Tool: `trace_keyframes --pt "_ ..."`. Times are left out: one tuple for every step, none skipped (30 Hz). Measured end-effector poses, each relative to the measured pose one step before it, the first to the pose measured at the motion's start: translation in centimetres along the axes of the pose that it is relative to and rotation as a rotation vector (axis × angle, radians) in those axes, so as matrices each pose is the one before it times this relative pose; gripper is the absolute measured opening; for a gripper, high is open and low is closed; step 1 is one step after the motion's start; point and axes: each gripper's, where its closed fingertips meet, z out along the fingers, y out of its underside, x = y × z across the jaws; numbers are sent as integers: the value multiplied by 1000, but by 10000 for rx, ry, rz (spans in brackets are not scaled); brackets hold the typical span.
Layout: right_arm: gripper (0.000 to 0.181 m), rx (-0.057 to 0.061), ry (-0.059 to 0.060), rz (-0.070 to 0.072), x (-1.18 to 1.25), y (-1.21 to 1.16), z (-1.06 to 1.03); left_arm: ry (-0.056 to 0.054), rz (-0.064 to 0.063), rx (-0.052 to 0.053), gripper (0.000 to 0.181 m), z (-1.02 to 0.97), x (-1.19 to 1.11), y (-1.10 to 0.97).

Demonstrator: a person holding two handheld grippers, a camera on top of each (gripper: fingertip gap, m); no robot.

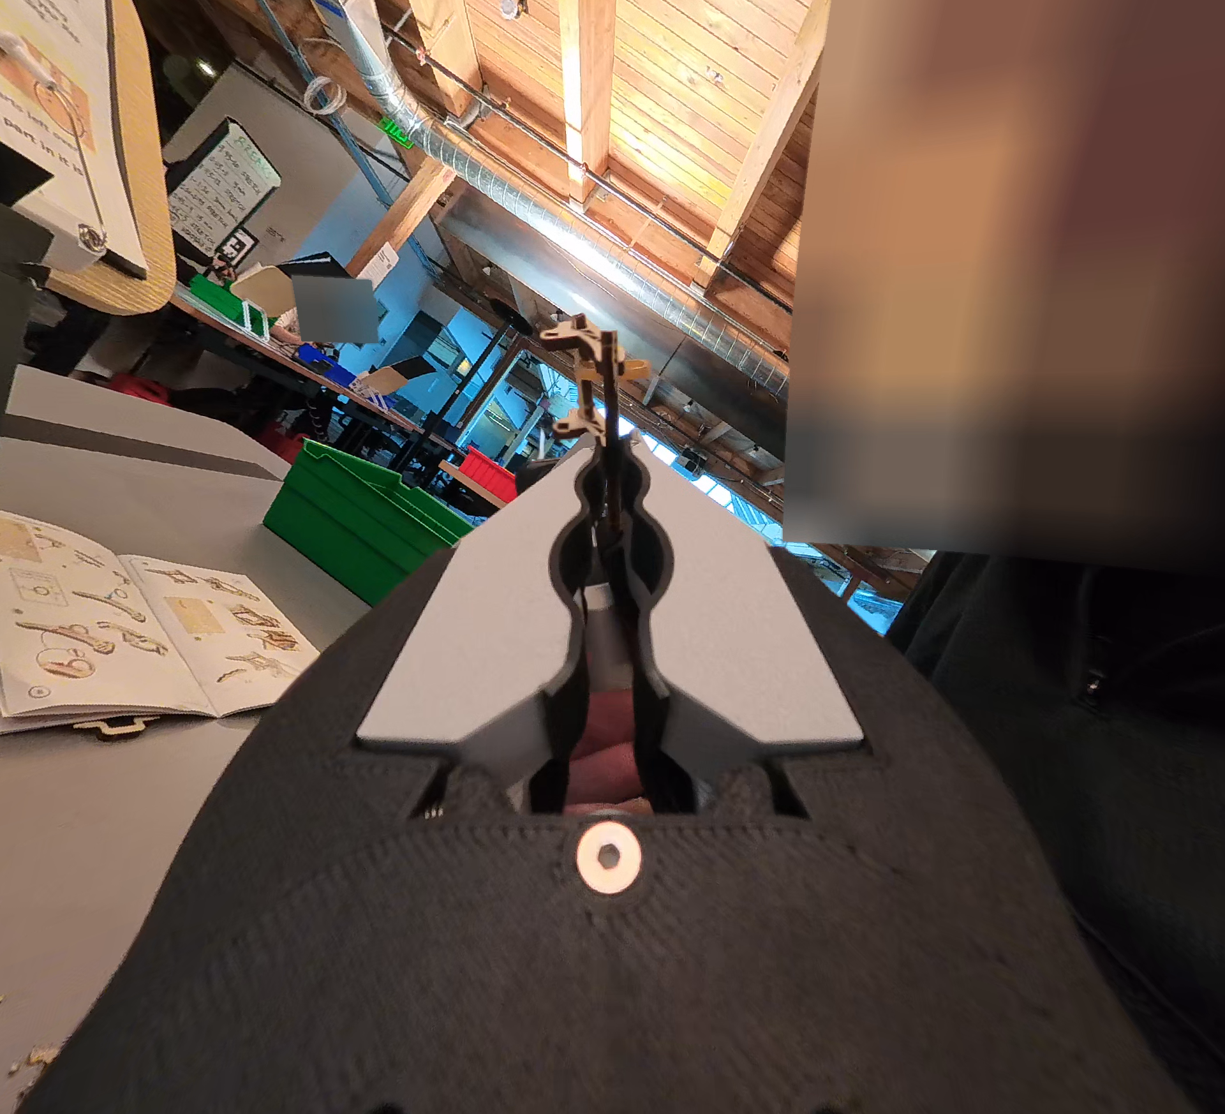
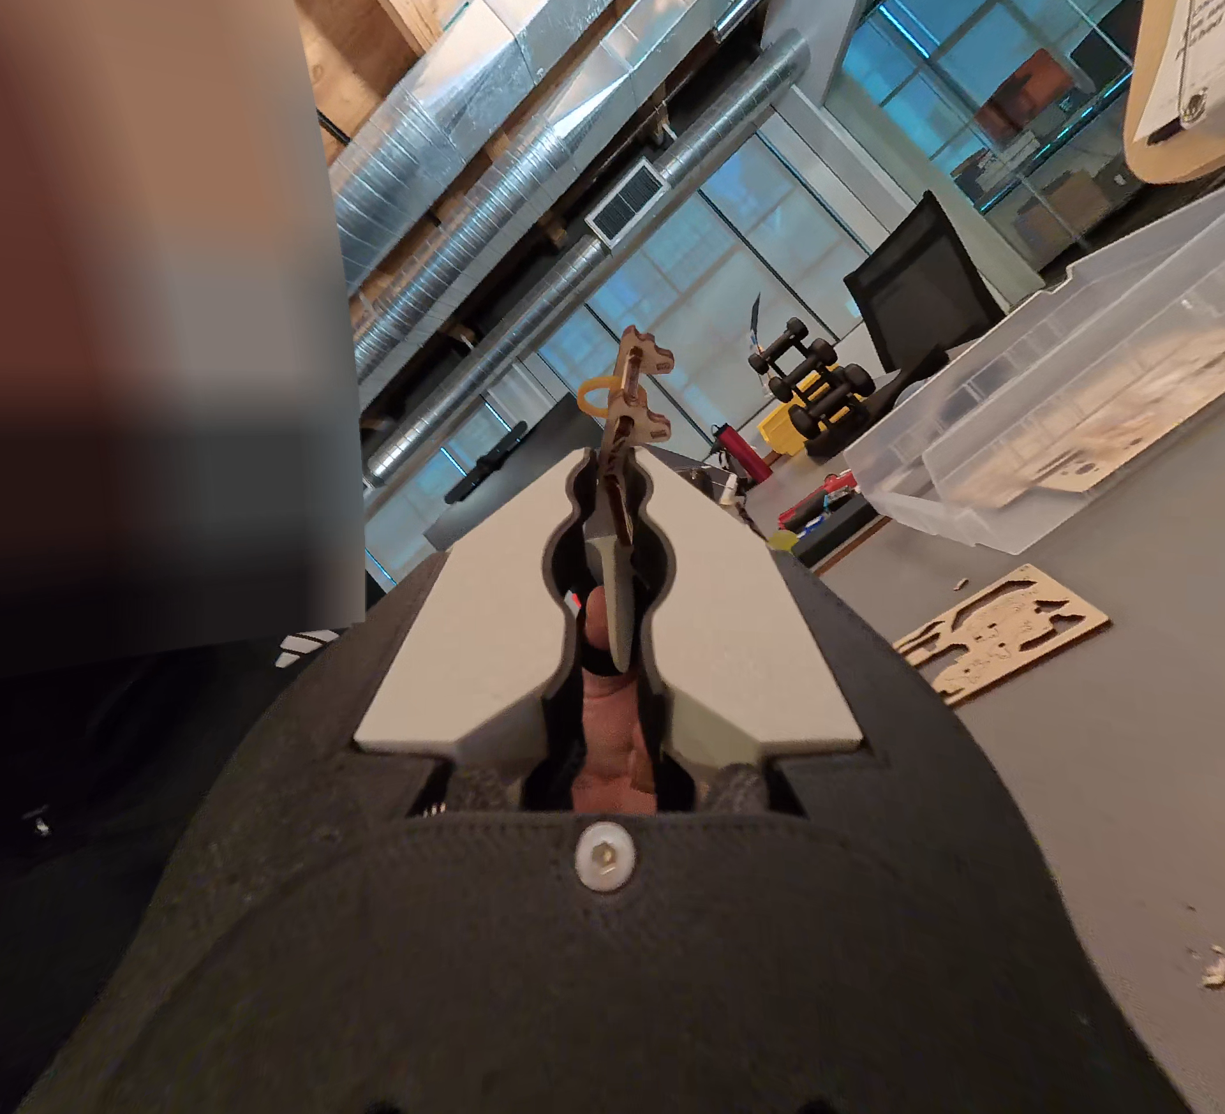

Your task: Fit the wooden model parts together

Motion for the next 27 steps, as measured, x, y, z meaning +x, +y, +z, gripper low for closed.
trace_keyframes --pt "5 115 -30 148 26 -12 -24 -17 40 -17 1 38 -22 11" --pt "5 111 -18 109 3 9 4 13 15 20 2 -14 -15 -23" --pt "5 92 -6 134 16 -2 24 8 -5 14 0 -30 -15 -29" --pt "5 91 -36 128 -27 -9 27 -3 86 -1 1 15 57 -21" --pt "5 113 -95 163 -95 -27 28 37 81 5 1 52 132 -51" --pt "5 127 -54 123 -53 -30 34 -13 64 16 1 39 32 -59" --pt "5 117 27 -21 -8 -36 9 -74 122 3 1 33 -20 -24" --pt "5 65 -20 -7 -83 4 36 5 100 20 1 43 120 -54" --pt "5 54 -6 15 -59 16 53 -69 98 36 1 25 19 -69" --pt "6 68 42 -72 2 9 4 -92 97 15 1 57 -7 -1" --pt "5 25 37 -78 10 38 -3 -17 -24 12 1 21 -1 11" --pt "6 -17 86 -72 59 57 7 -100 2 44 1 -16 -111 2" --pt "6 -13 86 -107 48 16 2 -49 23 45 1 -7 -9 -2" --pt "5 -18 23 -129 -79 17 39 41 -23 54 1 28 117 -63" --pt "5 8 79 -140 -32 11 58 -33 -9 59 1 5 -9 -57" --pt "6 6 119 -195 4 43 51 5 -8 41 1 -25 32 -53" --pt "6 -36 56 -95 46 35 5 -47 -46 14 1 -17 -49 23" --pt "6 -59 100 -43 149 14 -26 -118 -68 33 1 -26 -201 60" --pt "6 -68 134 -84 148 64 5 23 -76 54 1 -95 -80 -15" --pt "6 -64 62 -62 59 102 40 40 -59 11 1 -118 -39 -17" --pt "6 -52 46 -10 130 26 -7 -124 23 -65 2 -60 -181 56" --pt "6 -55 113 -83 232 -39 -53 -153 -29 -65 2 -39 -276 73" --pt "6 -73 86 -131 145 -31 -37 44 -54 3 0 -23 -24 22" --pt "6 -67 -32 -70 -33 -30 -47 128 -74 -8 1 -9 102 35" --pt "10 -34 -103 48 -103 -54 -76 21 11 57 0 -60 23 -125" --pt "14 25 -91 112 -38 -116 -114 34 21 1 1 -75 22 -86" --pt "15 30 -29 79 31 -102 -121 141 -2 -83 1 37 209 79"
